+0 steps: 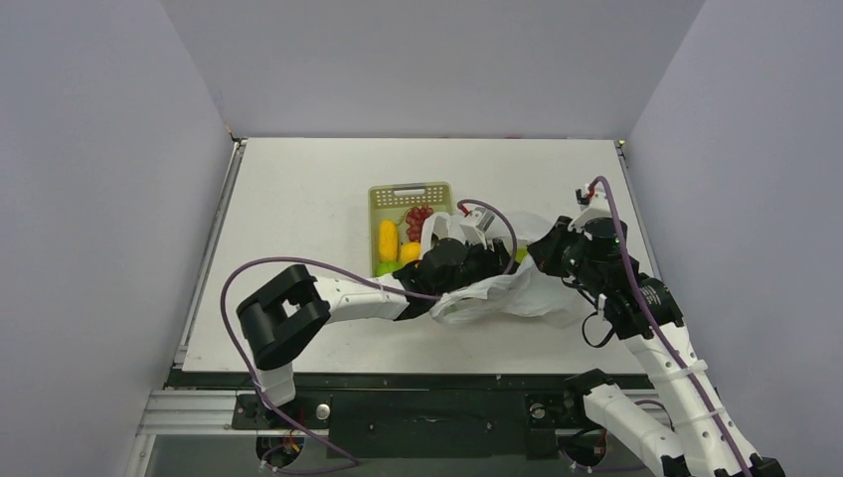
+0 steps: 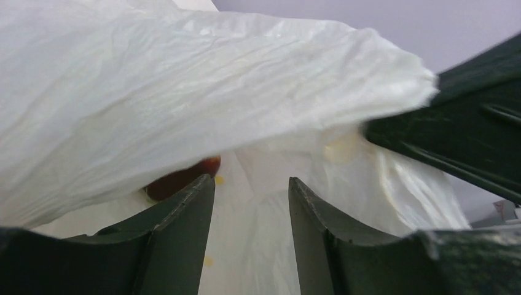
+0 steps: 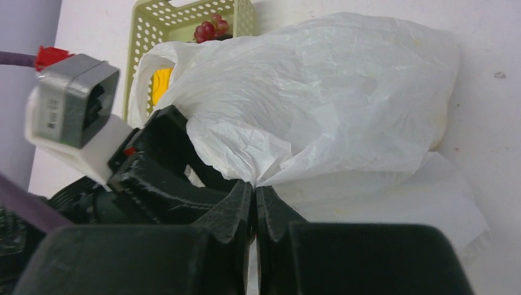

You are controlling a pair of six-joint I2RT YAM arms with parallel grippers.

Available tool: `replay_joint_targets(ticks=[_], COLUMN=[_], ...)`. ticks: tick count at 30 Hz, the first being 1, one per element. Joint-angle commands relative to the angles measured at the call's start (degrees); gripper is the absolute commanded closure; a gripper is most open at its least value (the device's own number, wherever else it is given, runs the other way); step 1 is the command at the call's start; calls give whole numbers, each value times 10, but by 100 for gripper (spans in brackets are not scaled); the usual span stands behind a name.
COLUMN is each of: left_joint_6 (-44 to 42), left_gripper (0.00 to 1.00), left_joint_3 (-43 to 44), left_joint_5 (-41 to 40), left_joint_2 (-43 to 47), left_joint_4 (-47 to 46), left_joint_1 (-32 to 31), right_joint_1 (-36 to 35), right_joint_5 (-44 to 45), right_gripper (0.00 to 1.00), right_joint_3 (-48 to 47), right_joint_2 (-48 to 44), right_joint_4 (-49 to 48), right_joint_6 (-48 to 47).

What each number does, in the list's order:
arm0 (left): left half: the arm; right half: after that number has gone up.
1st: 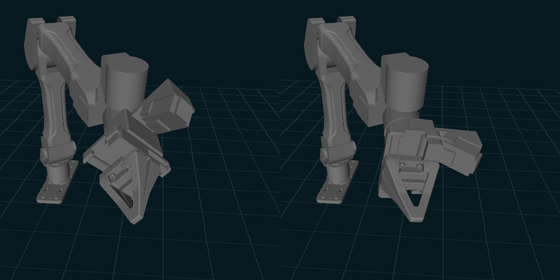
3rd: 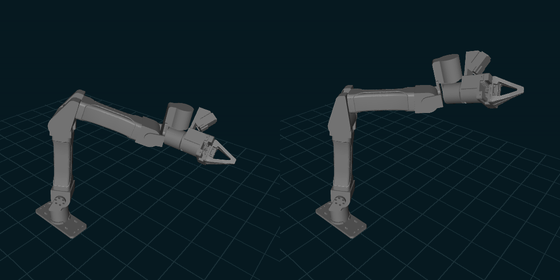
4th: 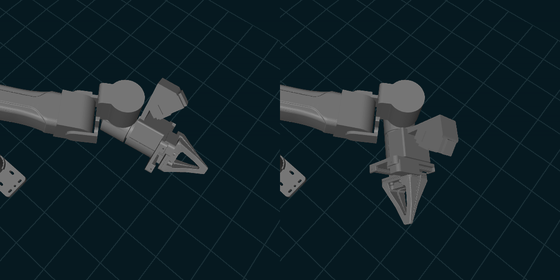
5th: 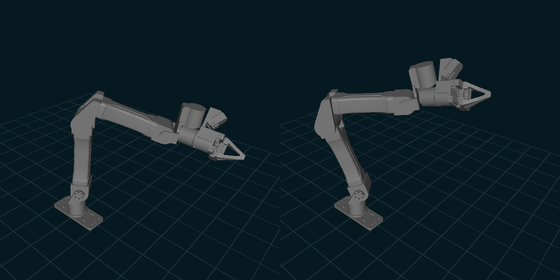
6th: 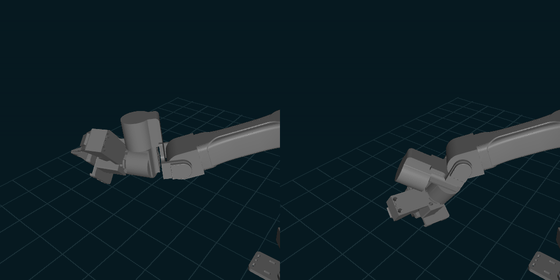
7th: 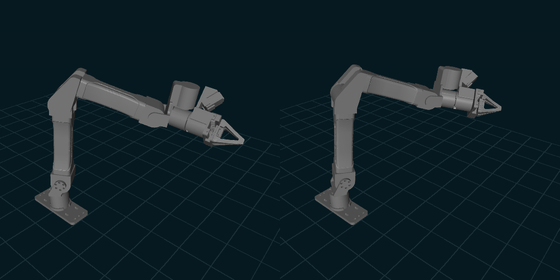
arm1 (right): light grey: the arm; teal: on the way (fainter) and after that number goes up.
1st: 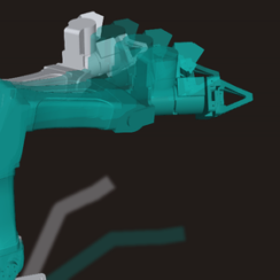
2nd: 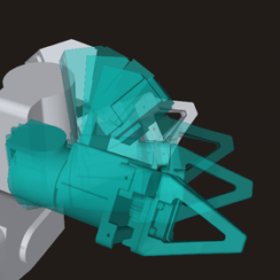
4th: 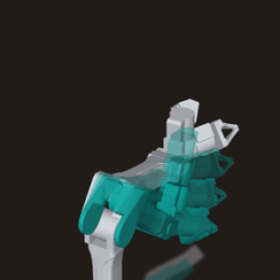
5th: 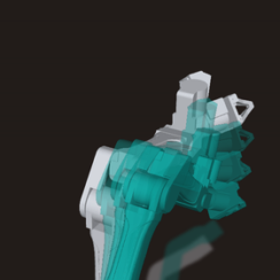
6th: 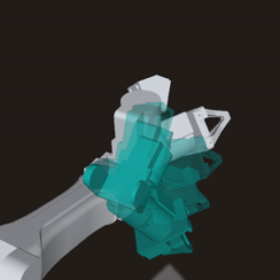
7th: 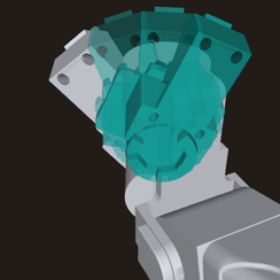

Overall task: Take the fake fruits out of the plastic bag
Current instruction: Adjust the plastic bag at the center of the board.

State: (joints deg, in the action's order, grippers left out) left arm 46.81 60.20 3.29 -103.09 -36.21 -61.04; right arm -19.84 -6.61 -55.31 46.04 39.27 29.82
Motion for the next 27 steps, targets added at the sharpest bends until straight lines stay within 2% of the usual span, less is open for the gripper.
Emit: replay_joint_targets(ticks=[1,5,13,24,27], left_joint_6=[-55,-64,-101,-98,-108], left_gripper=[54,49,23,17,17], left_joint_3=[63,85,106,171,187], left_joint_5=[-10,-13,4,-27,-69], left_joint_2=[-43,-86,-127,-226,-252], left_joint_4=[53,66,75,86,111], left_joint_1=[6,19,-1,-32,-39], right_joint_1=[5,6,8,9,9], right_joint_5=[-31,-41,-42,-36,-31], right_gripper=[100,100,100,100,100], right_joint_3=[-38,-43,-17,50,55], right_joint_2=[5,6,-11,-60,-70], right_joint_4=[-27,-26,-19,-3,11], right_joint_6=[15,18,13,27,30])
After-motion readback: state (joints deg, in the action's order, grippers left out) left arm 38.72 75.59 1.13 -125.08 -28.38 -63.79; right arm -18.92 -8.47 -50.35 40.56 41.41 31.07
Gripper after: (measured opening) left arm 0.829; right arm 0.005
